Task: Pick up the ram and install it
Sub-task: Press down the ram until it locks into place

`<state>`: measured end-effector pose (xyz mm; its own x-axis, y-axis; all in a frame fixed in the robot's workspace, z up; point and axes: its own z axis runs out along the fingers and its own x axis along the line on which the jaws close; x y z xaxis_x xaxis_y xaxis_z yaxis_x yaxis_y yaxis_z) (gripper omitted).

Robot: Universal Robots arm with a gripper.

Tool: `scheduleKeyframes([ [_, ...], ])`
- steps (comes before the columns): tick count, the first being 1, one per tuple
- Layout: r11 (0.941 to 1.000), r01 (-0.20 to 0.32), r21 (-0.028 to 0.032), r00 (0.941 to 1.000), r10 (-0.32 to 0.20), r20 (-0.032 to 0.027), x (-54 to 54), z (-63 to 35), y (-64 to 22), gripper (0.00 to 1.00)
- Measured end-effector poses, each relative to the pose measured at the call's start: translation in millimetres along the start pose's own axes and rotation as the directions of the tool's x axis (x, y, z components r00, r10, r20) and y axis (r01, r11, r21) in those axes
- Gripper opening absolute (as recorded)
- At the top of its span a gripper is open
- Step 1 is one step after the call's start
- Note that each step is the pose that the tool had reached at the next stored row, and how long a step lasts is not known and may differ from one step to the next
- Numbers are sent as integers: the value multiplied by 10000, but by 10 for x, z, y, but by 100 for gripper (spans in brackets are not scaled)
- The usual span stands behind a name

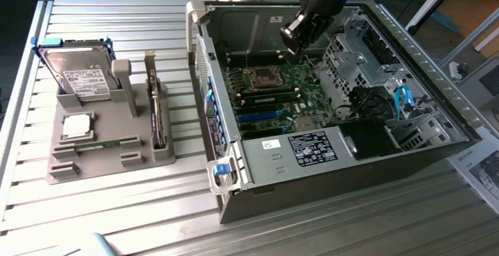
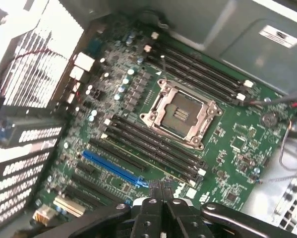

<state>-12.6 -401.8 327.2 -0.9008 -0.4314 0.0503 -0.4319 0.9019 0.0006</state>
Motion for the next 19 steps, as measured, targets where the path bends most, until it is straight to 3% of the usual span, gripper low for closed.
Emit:
scheduleKeyframes([
  [5,9940,-1096,-55,9940,1096,-3,0,0,0,10],
  [8,9849,-1732,-87,9849,1732,-6,0,0,0,10],
  [9,9809,-1940,-98,9810,1940,-8,0,0,0,10],
  [11,9652,-2613,-132,9653,2613,-16,0,0,0,10],
  [15,9457,-3247,-164,9458,3247,-25,0,0,0,10],
  [17,9440,-3294,-166,9442,3294,-25,1,0,0,10],
  [19,9440,-3295,-169,9441,3296,73,16,0,7,10],
])
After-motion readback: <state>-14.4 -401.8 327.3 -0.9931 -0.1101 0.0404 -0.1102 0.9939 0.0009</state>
